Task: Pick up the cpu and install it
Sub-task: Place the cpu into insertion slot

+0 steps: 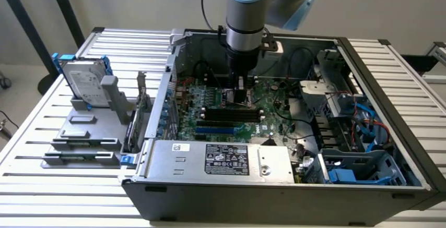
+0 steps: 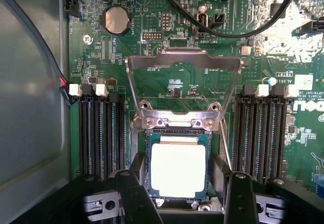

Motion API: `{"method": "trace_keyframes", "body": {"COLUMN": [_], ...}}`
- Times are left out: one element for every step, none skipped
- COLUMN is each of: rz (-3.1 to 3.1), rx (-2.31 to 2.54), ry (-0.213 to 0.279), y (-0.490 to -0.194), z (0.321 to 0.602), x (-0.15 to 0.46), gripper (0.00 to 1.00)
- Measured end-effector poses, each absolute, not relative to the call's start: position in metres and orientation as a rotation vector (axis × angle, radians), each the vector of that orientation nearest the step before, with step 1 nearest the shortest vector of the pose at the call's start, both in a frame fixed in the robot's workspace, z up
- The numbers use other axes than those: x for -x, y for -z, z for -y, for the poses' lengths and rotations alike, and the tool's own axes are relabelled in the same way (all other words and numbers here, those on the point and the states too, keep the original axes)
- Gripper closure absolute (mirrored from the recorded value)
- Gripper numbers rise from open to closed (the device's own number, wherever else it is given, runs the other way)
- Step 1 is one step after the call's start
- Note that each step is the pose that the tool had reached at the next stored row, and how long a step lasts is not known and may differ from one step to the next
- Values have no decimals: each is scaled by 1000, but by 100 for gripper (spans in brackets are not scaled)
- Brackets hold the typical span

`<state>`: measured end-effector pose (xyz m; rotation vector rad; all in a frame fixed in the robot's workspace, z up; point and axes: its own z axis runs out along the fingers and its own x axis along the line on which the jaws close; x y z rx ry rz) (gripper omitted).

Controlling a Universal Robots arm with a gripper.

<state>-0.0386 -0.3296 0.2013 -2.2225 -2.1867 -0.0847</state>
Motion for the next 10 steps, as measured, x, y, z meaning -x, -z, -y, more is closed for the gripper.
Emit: {"method": "trace_keyframes", "body": {"rz": [2187, 2187, 2187, 2187, 2186, 2186, 2186, 2185, 2184, 2183], "rx": [2223, 2222, 2222, 2222, 2222, 2222, 2222, 2221, 2220, 2219], "ry": [85, 85, 85, 85, 85, 86, 86, 87, 88, 89], "y": [-204, -207, -210, -213, -216, -219, -222, -223, -225, -227], "z": [330, 330, 330, 330, 330, 330, 330, 330, 330, 330], "x": [39, 39, 39, 39, 39, 40, 41, 42, 44, 46], "gripper": [38, 38, 38, 38, 38, 38, 38, 38, 38, 38]}}
